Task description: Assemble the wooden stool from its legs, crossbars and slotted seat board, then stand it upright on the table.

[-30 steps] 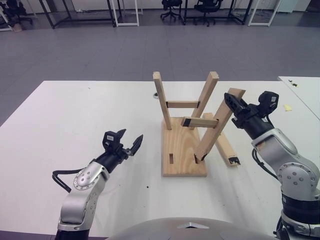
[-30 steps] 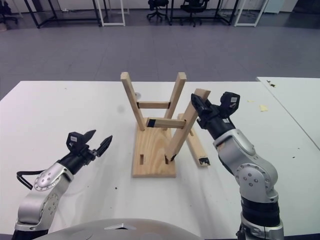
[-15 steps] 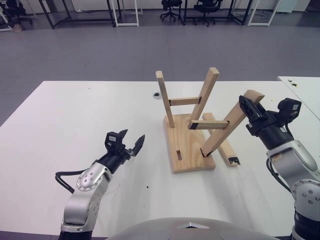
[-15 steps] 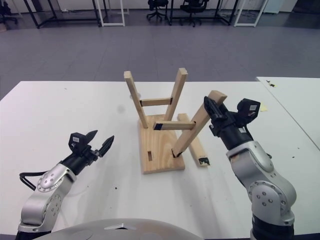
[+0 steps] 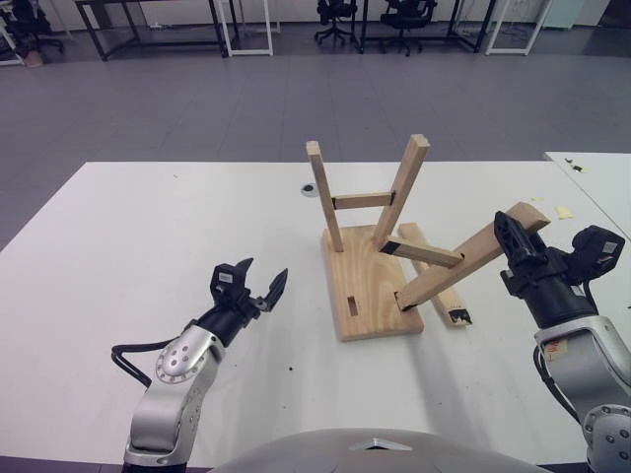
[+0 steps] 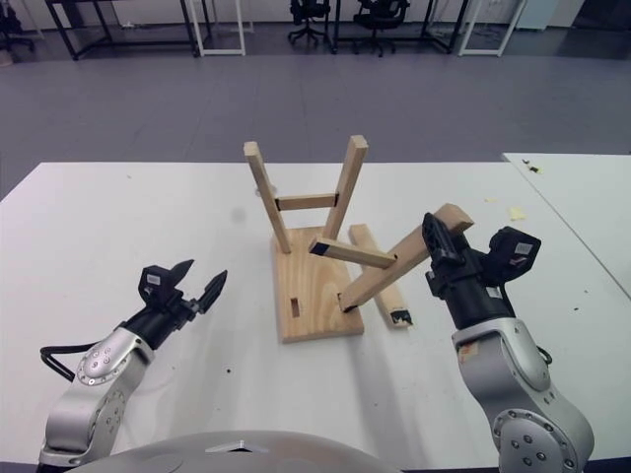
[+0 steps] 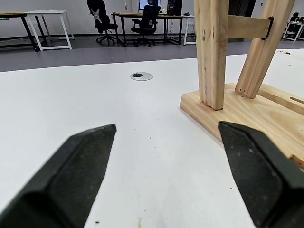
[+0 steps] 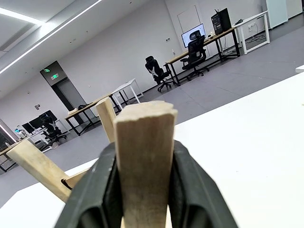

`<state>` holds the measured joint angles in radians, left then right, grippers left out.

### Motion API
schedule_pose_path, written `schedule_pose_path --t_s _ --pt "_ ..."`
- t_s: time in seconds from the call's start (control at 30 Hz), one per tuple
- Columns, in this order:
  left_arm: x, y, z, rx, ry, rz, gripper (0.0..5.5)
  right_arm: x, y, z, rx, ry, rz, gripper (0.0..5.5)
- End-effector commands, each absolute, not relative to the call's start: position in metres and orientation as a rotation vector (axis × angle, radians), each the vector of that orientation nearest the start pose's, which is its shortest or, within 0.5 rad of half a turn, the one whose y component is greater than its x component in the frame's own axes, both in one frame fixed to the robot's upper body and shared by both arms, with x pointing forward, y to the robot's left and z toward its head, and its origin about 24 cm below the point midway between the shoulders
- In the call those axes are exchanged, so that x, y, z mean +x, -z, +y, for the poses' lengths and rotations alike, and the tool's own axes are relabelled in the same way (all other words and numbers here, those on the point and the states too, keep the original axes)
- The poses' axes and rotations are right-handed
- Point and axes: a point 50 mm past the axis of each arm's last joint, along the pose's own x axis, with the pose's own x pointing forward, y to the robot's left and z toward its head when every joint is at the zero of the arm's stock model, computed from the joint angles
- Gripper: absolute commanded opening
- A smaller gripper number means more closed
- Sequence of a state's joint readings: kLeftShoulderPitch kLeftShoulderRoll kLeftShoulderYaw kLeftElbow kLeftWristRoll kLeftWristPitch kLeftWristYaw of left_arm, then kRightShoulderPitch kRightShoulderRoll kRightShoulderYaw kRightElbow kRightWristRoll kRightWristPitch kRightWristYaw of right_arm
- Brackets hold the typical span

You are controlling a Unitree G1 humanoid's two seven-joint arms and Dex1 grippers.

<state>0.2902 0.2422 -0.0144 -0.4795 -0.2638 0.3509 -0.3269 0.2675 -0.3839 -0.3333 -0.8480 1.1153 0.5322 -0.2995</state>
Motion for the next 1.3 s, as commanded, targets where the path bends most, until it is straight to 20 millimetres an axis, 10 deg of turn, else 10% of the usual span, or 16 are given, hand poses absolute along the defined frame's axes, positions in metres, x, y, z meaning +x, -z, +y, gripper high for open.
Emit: schedule_pose_path --t_s 0.03,0.53,0.73,1.3 --pt "0.193 -0.067 0.165 -0.023 0.389 0.147 3.96 0.184 -0.158 -0.188 0.382 -0.141 -0.033 1.04" --pt "0.203 -0.069 0.171 -0.036 0.399 0.135 3.96 0.198 -0.183 -0.179 0.339 -0.255 -0.203 1.04" --pt "0.201 -0.068 0.169 -0.040 0.403 0.144 3.96 0.182 -0.154 -0.168 0.276 -0.276 -0.081 1.04" --pt "0.194 -0.063 0.168 -0.040 0.392 0.165 3.96 0.182 -0.168 -0.177 0.311 -0.223 -0.110 1.04"
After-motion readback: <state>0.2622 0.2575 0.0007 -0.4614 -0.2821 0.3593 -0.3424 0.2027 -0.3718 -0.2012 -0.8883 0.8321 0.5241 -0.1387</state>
